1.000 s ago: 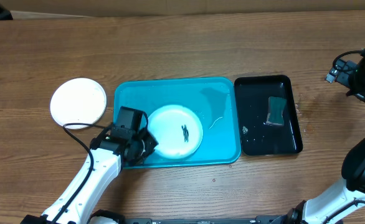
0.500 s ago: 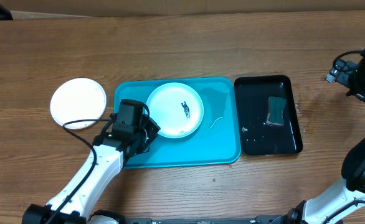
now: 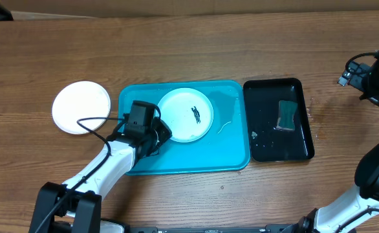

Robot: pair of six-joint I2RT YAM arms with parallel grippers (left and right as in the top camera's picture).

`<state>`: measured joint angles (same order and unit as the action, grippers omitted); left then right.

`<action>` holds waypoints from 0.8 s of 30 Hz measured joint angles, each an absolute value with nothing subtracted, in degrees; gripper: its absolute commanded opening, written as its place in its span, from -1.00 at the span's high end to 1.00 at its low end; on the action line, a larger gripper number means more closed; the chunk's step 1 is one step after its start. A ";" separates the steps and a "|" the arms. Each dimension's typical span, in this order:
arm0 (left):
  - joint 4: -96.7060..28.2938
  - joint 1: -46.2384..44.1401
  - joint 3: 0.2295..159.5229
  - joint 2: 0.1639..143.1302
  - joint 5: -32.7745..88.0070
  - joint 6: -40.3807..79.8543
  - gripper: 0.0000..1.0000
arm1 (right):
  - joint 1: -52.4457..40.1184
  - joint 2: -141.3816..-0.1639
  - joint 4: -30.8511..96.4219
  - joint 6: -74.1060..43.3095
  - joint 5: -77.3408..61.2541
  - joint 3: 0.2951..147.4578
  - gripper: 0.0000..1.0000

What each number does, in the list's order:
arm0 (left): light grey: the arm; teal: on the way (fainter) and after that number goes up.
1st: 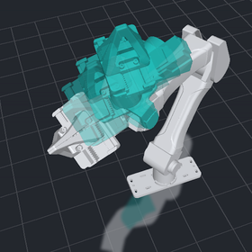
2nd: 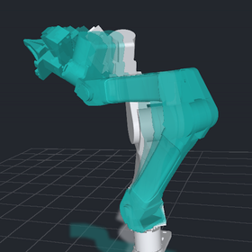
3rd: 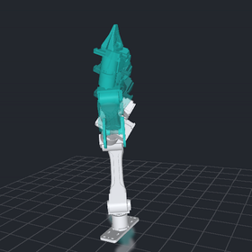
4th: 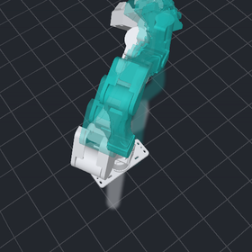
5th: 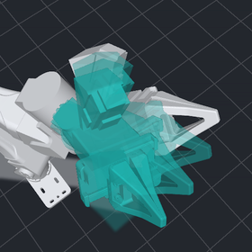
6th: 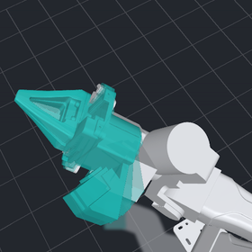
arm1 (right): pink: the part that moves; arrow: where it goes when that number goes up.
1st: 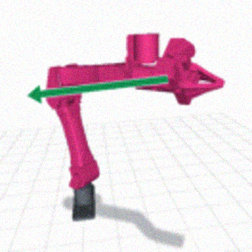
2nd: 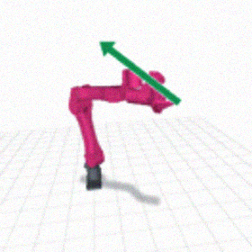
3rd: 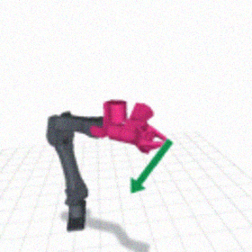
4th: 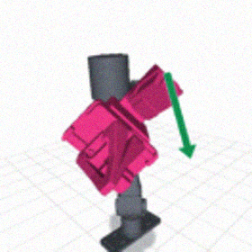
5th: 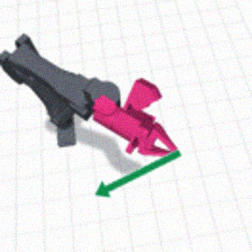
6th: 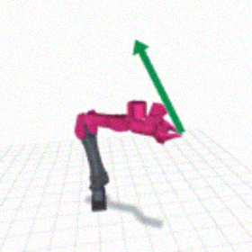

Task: Clean dirty plates on tray and stack at the side
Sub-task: 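Grip the rim of the lower white plate with the left gripper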

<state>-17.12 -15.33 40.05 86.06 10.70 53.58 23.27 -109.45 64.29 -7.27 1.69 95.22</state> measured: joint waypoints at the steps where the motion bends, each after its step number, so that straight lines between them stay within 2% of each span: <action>1: -20.53 -15.18 41.60 86.11 11.14 51.66 -0.22 | 23.24 -109.45 64.27 -7.27 1.69 95.22 -1.00; 5: -36.69 -14.41 52.29 86.43 11.16 43.31 -0.39 | 23.27 -109.45 64.29 -7.27 1.67 95.22 -1.00; 7: -45.04 -14.20 59.75 86.46 9.58 38.15 -0.39 | 23.24 -109.45 64.29 -7.27 1.74 95.22 -1.00; 10: -51.64 -14.13 69.06 86.43 7.20 30.70 -0.27 | 23.27 -109.45 64.31 -7.25 1.72 95.22 -1.00; 13: -52.25 -14.13 73.21 86.37 5.96 26.09 -0.10 | 23.24 -109.45 64.29 -7.27 1.72 95.22 -1.00; 24: -48.16 -14.13 73.56 94.91 4.64 18.94 -0.08 | 23.24 -109.45 64.29 -7.27 1.69 95.22 -1.00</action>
<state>-48.16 -14.13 73.56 94.91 4.64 18.94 23.24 -109.45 64.29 -7.27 1.69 95.22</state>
